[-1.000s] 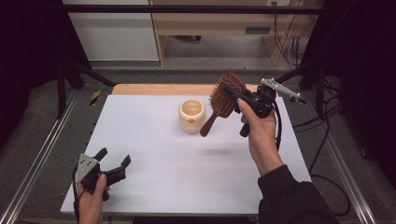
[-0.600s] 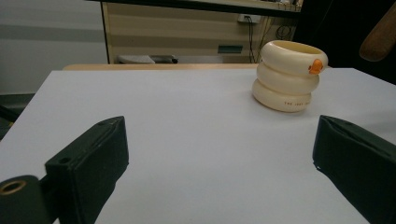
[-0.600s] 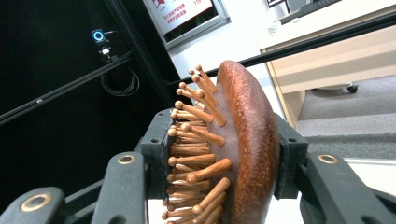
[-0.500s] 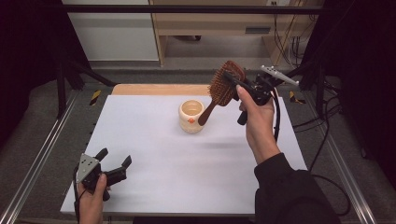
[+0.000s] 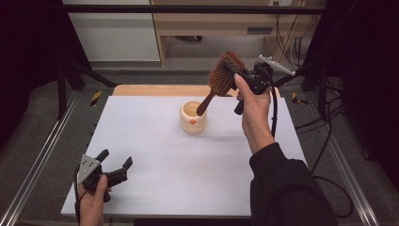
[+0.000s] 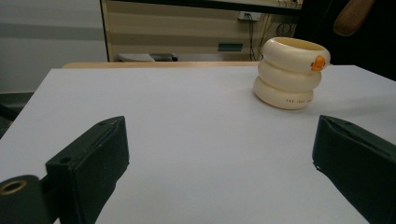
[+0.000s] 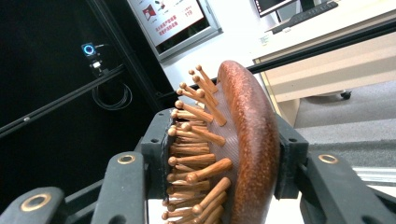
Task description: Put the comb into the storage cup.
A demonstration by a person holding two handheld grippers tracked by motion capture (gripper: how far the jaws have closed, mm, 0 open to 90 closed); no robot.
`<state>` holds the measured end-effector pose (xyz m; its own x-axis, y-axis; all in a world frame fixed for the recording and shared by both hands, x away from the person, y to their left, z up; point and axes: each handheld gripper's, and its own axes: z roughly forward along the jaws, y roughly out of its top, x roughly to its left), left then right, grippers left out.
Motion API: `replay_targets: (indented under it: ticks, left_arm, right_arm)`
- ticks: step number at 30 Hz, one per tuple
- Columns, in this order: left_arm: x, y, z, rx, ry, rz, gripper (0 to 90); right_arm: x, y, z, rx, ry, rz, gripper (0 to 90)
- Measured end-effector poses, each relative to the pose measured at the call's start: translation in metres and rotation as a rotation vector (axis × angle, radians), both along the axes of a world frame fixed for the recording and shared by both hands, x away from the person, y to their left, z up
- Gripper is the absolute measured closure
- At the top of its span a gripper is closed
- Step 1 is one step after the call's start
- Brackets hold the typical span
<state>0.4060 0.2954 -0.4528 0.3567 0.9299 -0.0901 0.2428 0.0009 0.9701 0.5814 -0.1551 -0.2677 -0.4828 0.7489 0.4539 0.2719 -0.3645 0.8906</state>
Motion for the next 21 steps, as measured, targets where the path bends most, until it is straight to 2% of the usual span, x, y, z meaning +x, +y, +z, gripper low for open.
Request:
replay_targets:
  ticks: [4,15,21]
  left_arm:
    - [0.000,0.000,0.000,0.003,0.001,-0.002,3.7]
    - [0.000,0.000,-0.001,0.009,-0.001,-0.010,3.1]
    - [0.001,-0.001,-0.001,0.009,-0.001,-0.012,3.1]
  right_arm:
    - [0.008,0.003,0.001,-0.008,-0.007,-0.010,51.2]
    - [0.020,0.010,-0.006,0.054,0.010,-0.034,51.1]
    - [0.025,0.014,-0.003,0.046,-0.004,-0.042,51.1]
